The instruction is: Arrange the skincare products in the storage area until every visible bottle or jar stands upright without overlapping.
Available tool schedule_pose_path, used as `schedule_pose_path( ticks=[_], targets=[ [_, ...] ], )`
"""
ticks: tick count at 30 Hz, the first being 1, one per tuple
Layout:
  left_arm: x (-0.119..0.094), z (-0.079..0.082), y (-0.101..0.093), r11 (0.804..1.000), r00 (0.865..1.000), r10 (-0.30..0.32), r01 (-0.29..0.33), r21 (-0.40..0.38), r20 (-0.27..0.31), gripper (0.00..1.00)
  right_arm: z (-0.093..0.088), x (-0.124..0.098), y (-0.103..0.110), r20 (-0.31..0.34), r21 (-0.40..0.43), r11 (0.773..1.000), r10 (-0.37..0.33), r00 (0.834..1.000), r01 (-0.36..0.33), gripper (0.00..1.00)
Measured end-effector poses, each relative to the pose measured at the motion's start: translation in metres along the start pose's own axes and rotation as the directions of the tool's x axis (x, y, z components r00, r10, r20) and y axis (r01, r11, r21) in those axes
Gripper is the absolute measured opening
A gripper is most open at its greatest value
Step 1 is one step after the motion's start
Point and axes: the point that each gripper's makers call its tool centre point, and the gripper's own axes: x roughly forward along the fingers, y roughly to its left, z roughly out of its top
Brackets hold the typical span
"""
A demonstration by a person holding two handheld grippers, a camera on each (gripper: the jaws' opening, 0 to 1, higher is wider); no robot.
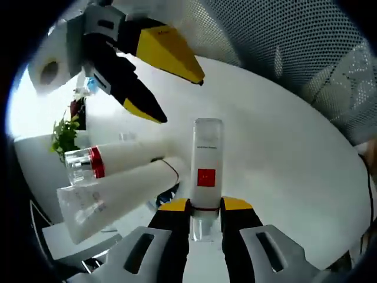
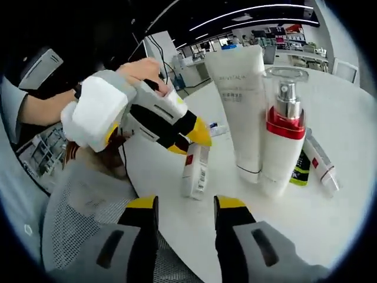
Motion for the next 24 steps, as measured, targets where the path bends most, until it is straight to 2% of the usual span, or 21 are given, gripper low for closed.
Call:
schedule_pose_path(
  ticks=[2, 6, 7, 14, 17, 19, 22, 24],
  targets=[
    [0.0, 0.002, 0.001, 0.999, 1.0, 0.012, -0.011, 0.033, -0.015, 0.15, 0.0, 0.005, 0.002, -0.007, 0.021, 1.0, 0.015, 1.0, -0.015, 0.36],
    [-0.004, 0.016, 0.006, 0.998, 0.999, 0.035, -0.035, 0.056, 0.006, 0.15, -0.002, 0.013, -0.003, -0.015, 0.071, 0.997, 0.037, 0.999, -0.036, 0.35],
    [-0.006, 0.021, 0.009, 0.993, 0.999, 0.047, -0.047, 0.109, 0.006, 0.15, -0.001, 0.015, -0.001, -0.013, 0.089, 0.995, 0.056, 0.998, -0.055, 0.35],
    [-0.014, 0.035, 0.02, 0.985, 0.993, 0.112, -0.114, 0.129, 0.023, 0.16, 0.0, 0.028, -0.003, -0.035, 0.131, 0.987, 0.099, 0.994, -0.093, 0.3],
    [-0.015, 0.035, 0.021, 0.978, 0.992, 0.126, -0.127, 0.164, 0.015, 0.16, 0.0, 0.027, -0.001, -0.036, 0.141, 0.985, 0.107, 0.994, -0.101, 0.25],
    [-0.016, 0.037, 0.02, 0.976, 0.989, 0.142, -0.145, 0.161, 0.03, 0.16, -0.001, 0.024, -0.003, -0.035, 0.166, 0.98, 0.112, 0.993, -0.105, 0.23],
    [-0.015, 0.037, 0.022, 0.968, 0.983, 0.18, -0.184, 0.171, 0.041, 0.16, 0.0, 0.019, -0.005, -0.009, 0.21, 0.971, 0.123, 0.992, -0.119, 0.21],
    [-0.015, 0.036, 0.026, 0.954, 0.973, 0.226, -0.228, 0.196, 0.034, 0.17, 0.001, 0.017, -0.007, -0.006, 0.215, 0.969, 0.122, 0.992, -0.118, 0.21]
  ],
)
